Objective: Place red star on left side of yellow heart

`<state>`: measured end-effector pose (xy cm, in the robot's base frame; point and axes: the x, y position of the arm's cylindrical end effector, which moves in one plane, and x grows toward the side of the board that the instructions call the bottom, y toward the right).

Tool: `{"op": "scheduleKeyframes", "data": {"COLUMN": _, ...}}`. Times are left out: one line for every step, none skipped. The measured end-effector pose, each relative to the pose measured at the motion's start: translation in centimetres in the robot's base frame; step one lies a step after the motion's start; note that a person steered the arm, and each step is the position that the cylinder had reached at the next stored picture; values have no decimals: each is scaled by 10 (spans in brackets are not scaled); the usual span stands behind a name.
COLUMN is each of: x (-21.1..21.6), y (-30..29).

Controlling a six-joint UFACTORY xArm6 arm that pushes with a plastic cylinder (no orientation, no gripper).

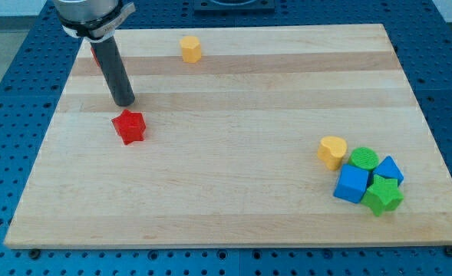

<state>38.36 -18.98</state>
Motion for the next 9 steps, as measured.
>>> {"op": "scheduleKeyframes", "data": {"x": 17, "y": -22}}
{"op": "scheduleKeyframes", "data": {"x": 17, "y": -22}}
{"op": "scheduleKeyframes", "data": {"x": 58, "y": 16}}
{"op": "scheduleKeyframes", "data": {"x": 71, "y": 47}}
{"op": "scheduleKeyframes", "data": {"x": 70, "y": 47}}
{"op": "scheduleKeyframes", "data": {"x": 69, "y": 27}}
{"op": "scheduleKeyframes", "data": {"x": 69, "y": -1}}
{"op": "scheduleKeyframes", "data": {"x": 111, "y": 7}}
{"op": "scheduleKeyframes", "data": {"x": 119, "y": 18}}
